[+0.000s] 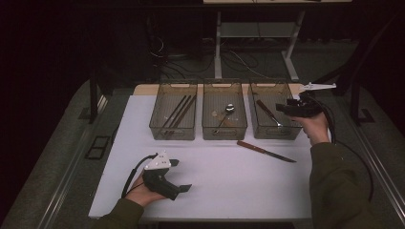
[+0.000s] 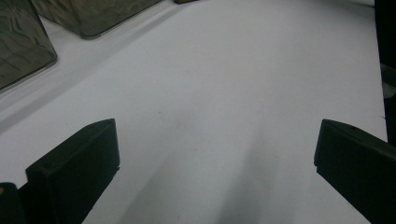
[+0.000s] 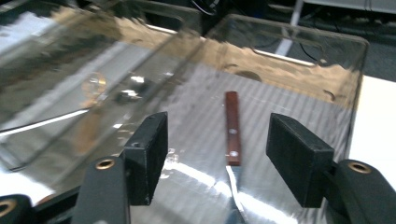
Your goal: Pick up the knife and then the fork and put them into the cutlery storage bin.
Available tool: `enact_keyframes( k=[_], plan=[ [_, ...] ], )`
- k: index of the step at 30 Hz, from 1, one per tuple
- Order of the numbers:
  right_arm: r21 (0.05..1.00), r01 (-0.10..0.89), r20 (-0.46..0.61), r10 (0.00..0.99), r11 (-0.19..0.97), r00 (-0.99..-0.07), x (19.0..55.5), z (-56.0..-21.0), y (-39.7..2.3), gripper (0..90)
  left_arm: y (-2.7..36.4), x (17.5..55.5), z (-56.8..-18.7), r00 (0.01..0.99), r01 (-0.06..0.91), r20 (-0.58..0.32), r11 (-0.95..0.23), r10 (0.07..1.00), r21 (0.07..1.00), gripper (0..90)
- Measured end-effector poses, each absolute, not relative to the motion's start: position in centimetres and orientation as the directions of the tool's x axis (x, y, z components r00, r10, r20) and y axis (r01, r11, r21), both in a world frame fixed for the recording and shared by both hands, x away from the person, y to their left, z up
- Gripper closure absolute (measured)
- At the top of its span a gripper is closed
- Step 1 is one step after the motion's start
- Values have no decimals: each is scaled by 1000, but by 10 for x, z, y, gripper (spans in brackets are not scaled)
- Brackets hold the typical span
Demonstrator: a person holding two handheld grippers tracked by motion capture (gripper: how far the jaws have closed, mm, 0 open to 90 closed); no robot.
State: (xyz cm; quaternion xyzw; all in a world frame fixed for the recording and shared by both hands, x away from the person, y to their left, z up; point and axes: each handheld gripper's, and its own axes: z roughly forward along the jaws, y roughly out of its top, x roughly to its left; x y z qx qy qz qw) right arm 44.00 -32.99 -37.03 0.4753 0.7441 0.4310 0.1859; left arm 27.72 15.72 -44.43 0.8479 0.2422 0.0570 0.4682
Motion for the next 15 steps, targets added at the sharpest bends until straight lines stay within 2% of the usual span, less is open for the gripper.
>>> enact_keyframes(
  k=[10, 15],
  plan=[
    [836, 491, 127, 785, 244, -606, 389, -363, -316, 354, 156, 276, -444, 871, 362, -133, -435, 473, 824, 0],
    [832, 482, 135, 744, 274, -655, 370, -373, -307, 396, 157, 276, -444, 871, 362, -133, -435, 473, 824, 0]
  ],
)
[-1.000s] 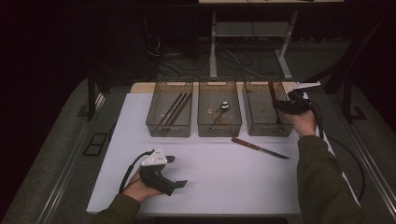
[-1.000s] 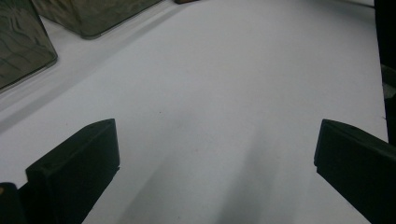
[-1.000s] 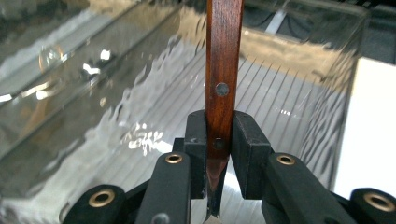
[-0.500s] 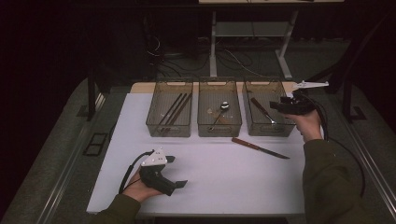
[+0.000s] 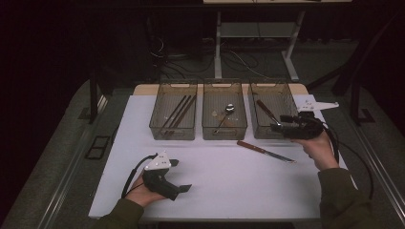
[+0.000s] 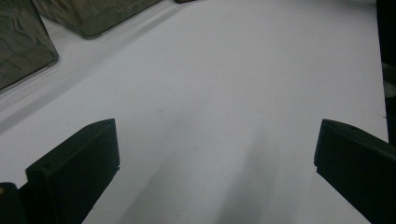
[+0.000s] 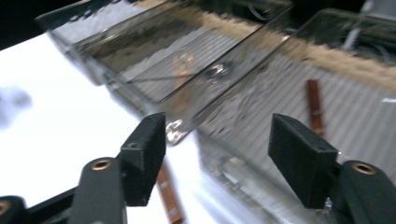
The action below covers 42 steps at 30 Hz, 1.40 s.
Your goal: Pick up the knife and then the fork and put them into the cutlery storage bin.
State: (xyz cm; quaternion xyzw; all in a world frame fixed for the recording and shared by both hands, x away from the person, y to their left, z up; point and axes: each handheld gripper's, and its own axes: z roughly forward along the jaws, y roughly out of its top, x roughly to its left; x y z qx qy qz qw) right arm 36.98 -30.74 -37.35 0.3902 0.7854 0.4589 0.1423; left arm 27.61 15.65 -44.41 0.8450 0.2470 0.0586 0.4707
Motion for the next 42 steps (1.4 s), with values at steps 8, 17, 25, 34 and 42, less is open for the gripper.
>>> enact_keyframes(
  k=[8, 17, 25, 34, 42],
  plan=[
    [765, 519, 134, 696, 380, -706, 364, -401, -293, 508, 158, 275, -443, 875, 353, -122, -446, 468, 822, 0],
    [710, 532, 126, 660, 462, -741, 368, -419, -282, 593, 157, 275, -443, 876, 352, -120, -449, 467, 821, 0],
    [652, 523, 84, 633, 549, -769, 371, -434, -272, 655, 157, 275, -443, 876, 353, -120, -451, 468, 820, 0],
    [629, 515, 77, 613, 582, -786, 375, -442, -268, 700, 157, 275, -443, 875, 356, -124, -449, 469, 819, 0],
    [607, 478, 25, 587, 634, -809, 373, -443, -263, 745, 157, 275, -444, 875, 357, -124, -450, 468, 819, 0]
  ],
)
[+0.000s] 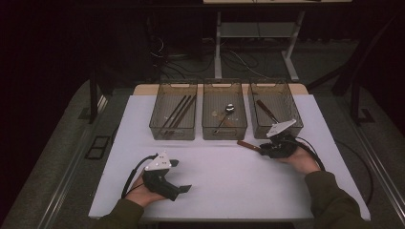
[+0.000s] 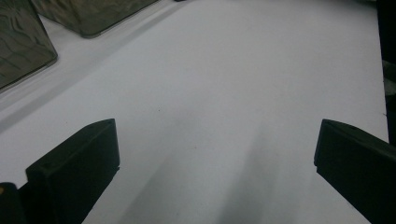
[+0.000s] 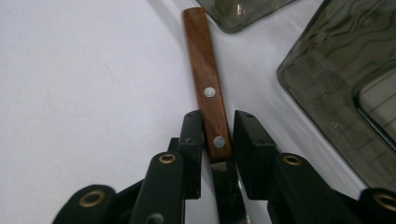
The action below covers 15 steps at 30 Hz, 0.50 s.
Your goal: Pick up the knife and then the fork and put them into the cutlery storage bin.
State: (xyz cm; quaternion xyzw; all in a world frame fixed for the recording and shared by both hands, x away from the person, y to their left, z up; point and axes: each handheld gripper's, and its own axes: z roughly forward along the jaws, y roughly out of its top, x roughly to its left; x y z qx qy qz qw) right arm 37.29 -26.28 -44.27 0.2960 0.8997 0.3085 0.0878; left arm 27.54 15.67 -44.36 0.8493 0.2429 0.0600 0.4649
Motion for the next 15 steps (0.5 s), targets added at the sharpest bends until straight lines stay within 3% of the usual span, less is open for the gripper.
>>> enact_keyframes(
  k=[10, 15],
  plan=[
    [572, 445, -5, 545, 689, -838, 373, -439, -258, 765, 157, 276, -444, 875, 357, -124, -449, 469, 819, 0],
    [487, 429, -15, 498, 761, -867, 380, -433, -250, 766, 156, 276, -444, 875, 357, -124, -450, 468, 819, 0]
  ],
)
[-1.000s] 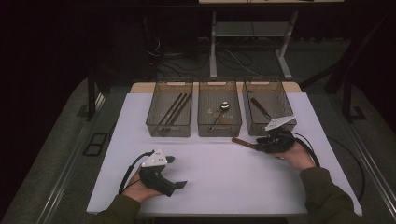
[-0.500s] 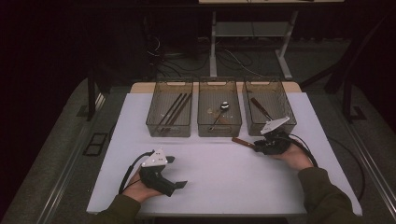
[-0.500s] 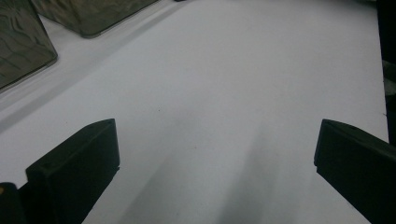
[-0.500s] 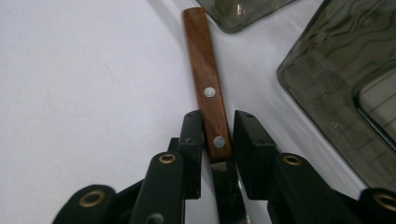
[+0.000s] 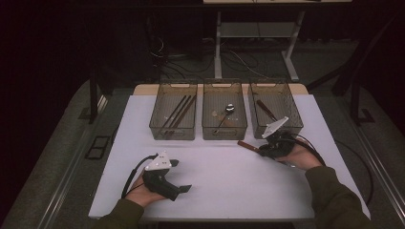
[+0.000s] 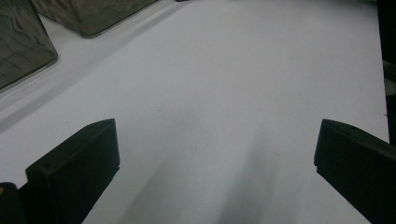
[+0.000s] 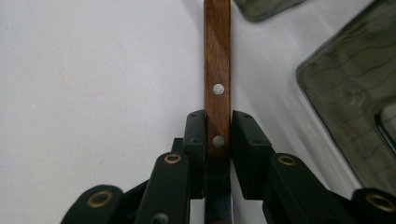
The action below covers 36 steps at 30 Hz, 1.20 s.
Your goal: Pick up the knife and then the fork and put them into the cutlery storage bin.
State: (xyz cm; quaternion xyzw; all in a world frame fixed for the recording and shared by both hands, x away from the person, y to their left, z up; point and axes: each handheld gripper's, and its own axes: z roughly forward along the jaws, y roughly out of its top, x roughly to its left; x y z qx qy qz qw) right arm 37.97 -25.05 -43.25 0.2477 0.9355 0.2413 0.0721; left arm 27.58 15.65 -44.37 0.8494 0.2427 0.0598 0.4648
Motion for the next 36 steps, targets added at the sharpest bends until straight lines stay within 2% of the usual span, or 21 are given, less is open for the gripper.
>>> enact_keyframes(
  k=[9, 12, 17, 25, 36],
  plan=[
    [252, 402, -20, 420, 880, -907, 396, -422, -222, 765, 157, 275, -443, 876, 354, -123, -449, 466, 820, 0],
    [214, 371, -43, 388, 903, -921, 399, -421, -218, 768, 157, 275, -443, 876, 352, -122, -448, 466, 821, 0],
    [218, 362, -44, 380, 906, -924, 397, -420, -220, 769, 157, 276, -443, 877, 353, -123, -448, 465, 822, 0],
    [315, 372, -26, 400, 873, -916, 390, -408, -231, 769, 157, 275, -443, 876, 354, -125, -444, 466, 823, 0],
    [546, 419, 52, 471, 725, -881, 380, -384, -263, 769, 158, 276, -443, 875, 357, -131, -438, 465, 825, 0]
  ],
)
